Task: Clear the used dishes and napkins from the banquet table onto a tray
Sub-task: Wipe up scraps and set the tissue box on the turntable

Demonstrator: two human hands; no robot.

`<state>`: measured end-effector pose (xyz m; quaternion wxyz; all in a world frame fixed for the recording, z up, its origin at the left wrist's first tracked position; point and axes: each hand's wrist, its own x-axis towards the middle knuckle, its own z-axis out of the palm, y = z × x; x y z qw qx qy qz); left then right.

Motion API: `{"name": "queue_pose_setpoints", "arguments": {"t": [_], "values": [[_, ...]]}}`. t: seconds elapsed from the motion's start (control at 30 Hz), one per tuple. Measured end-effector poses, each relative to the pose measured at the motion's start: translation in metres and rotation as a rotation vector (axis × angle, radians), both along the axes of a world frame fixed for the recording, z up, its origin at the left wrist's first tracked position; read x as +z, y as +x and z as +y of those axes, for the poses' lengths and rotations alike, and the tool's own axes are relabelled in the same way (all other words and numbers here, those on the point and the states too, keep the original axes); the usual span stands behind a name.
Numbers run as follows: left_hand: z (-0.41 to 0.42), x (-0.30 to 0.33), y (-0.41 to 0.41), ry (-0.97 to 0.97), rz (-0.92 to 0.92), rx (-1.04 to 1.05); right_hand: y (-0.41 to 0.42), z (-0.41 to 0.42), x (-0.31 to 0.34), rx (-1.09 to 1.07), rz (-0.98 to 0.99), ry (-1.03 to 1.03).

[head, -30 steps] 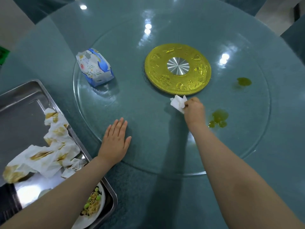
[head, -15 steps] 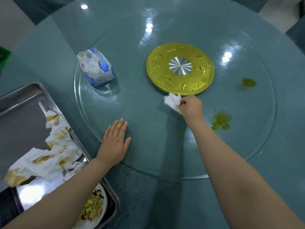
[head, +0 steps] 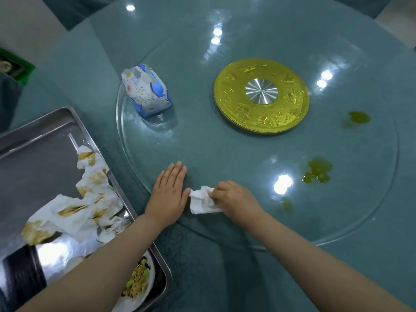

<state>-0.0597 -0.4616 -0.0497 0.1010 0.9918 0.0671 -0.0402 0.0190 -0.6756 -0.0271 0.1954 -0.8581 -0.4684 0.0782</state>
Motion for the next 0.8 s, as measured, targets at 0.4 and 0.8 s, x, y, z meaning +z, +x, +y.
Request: {"name": "queue_pose_setpoints", "arguments": {"t": [0.4,0.8], "values": [[-0.002,0.003,-0.002,-0.065,-0.013,0.006,0.163,0.028,0.014,-0.853,-0.055,-0.117],[-0.007,0.003,-0.004,-0.135,0.005,0.028,-0.011,0.018,-0.006,-0.247,0.015,0.032]]}}
